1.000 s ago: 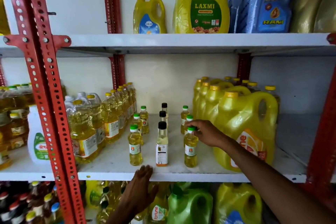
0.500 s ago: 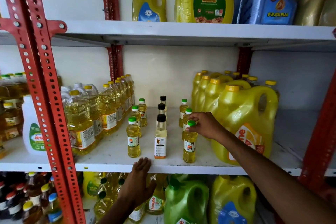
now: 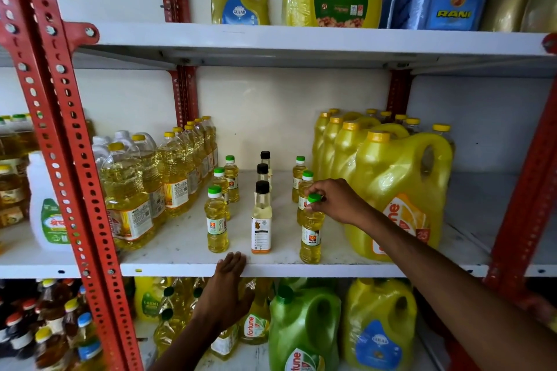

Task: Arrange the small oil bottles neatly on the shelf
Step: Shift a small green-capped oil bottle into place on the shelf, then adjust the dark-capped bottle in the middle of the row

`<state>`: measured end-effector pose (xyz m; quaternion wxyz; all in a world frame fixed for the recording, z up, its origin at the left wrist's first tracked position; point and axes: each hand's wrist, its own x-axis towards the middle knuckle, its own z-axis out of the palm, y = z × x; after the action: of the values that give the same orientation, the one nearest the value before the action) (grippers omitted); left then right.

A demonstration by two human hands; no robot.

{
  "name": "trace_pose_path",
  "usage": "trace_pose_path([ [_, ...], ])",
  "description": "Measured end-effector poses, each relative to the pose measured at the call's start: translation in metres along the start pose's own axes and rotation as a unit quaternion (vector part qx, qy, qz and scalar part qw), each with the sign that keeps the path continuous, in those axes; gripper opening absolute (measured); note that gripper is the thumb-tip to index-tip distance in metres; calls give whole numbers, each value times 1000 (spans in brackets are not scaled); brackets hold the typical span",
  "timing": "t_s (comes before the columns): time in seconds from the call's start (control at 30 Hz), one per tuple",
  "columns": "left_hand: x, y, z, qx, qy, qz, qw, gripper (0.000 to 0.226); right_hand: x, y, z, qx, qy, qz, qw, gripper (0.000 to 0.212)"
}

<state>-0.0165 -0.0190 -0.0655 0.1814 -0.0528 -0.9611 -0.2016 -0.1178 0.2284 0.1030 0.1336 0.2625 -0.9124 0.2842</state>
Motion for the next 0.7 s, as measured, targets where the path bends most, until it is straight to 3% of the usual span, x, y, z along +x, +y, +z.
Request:
trace_pose_path([
  [0.23, 1, -5, -2, 5, -5, 8, 1000, 79, 1, -3, 2, -12, -2, -6, 1000, 38],
  [0.37, -2, -11, -6, 35, -4, 30, 999, 80, 3, -2, 3, -37, -31, 4, 999, 53],
  [0.43, -8, -20, -7, 55, 13, 36, 998, 84, 5, -7, 6, -80, -5, -14, 997, 61],
  [0.53, -13, -35, -9, 58, 7, 41, 997, 77, 14, -30, 16, -93, 27, -66, 993, 57],
  [0.7, -6, -38, -14, 32, 11, 40, 999, 76, 49, -67, 44, -77, -84, -117, 987, 51],
])
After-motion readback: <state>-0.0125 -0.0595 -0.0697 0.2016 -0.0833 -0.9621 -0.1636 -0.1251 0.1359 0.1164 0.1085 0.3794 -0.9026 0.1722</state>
